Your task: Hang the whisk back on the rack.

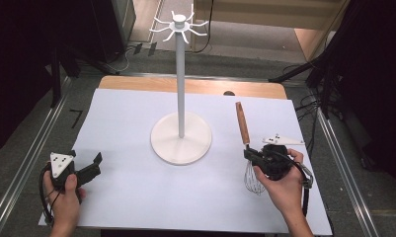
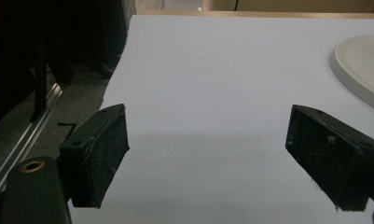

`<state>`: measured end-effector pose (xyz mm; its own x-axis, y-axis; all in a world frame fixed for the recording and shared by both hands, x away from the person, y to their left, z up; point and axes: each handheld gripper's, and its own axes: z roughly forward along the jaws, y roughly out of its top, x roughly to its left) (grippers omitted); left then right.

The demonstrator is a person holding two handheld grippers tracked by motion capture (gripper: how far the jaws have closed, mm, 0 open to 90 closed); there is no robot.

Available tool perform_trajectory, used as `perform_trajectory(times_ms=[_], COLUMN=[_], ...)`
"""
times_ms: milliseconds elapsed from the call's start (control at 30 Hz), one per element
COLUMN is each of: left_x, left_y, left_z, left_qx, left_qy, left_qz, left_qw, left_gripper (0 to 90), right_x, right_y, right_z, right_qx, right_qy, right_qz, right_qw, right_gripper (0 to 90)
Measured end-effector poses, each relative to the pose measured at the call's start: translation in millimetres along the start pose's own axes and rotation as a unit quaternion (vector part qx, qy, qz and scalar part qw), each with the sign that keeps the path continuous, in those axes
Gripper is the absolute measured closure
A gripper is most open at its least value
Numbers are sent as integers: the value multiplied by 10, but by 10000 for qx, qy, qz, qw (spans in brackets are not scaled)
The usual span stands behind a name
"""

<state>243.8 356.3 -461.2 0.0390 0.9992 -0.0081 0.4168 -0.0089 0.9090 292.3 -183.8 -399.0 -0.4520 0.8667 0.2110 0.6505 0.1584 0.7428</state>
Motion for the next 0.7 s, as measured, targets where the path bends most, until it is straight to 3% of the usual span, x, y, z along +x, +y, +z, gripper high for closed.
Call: perform_trajectory(times_ms=[200,333,367,400,533,700], left_x=[-3,-3,-3,-2,-1,-3], left_y=[-1,-1,-1,-1,-1,-1], left_z=[-2,-2,-2,-2,-2,0], left_qx=[-13,-13,-13,-14,-4,-5], left_qy=[5,5,5,1,6,17], left_qz=[5,10,10,6,7,8], left_qw=[10000,10000,10000,10000,10000,10000], left_gripper=[141,141,141,141,141,141], right_x=[29,66,66,79,97,134], right_y=[-35,-64,-64,-73,-79,-79], right_z=[7,6,6,0,-14,-47], right_qx=[-380,-835,-835,-1035,-1373,-1815], right_qy=[102,60,60,121,284,439], right_qz=[-228,-507,-507,-551,-582,-719], right_qw=[9990,9952,9952,9930,9884,9798], right_gripper=[835,835,835,835,835,835])
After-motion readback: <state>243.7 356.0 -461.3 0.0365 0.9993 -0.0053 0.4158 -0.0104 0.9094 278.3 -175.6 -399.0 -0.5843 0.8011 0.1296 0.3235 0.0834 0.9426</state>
